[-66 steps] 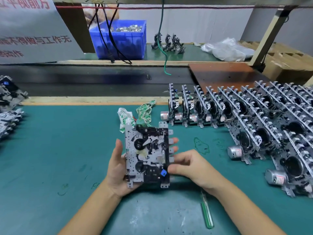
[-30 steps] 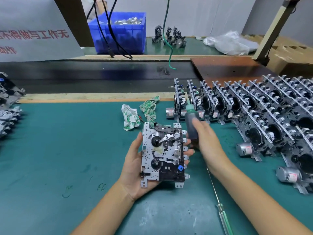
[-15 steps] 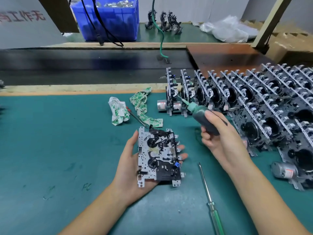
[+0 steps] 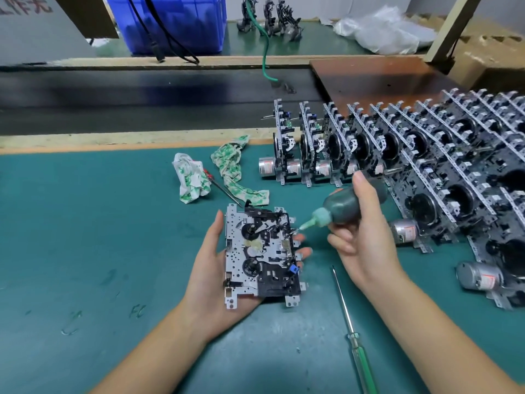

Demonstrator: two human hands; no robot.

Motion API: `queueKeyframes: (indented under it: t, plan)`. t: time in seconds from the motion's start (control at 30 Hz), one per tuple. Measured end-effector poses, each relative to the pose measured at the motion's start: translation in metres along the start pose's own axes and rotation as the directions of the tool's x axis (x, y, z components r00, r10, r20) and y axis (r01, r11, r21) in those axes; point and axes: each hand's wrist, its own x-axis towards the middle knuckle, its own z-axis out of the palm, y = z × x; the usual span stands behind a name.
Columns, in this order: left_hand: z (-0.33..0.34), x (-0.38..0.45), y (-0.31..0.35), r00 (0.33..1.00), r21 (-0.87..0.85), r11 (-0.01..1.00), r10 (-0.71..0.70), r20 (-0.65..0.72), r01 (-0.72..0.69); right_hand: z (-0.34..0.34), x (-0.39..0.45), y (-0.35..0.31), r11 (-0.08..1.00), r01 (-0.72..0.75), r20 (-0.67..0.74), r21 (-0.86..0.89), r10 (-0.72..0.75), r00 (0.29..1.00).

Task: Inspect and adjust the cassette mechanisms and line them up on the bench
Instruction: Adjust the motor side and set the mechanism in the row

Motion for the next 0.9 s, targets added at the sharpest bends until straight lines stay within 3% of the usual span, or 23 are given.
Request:
queueKeyframes:
  t: [0.17, 0.9]
  plan:
    - [0.0011, 0.0004, 0.0000, 0.999, 0.023, 1.000, 0.015, -0.038, -0.014, 0.0037, -0.0033, 0.0026, 0.981, 0.166, -0.084, -0.097, -0.174, 0.981]
    - [0.0084, -0.0044, 0.0000, 0.996, 0.022, 0.999, 0.026, -0.087, -0.024, 0.0038, -0.0005, 0.0091, 0.966, 0.219, -0.019, -0.138, -0.224, 0.974]
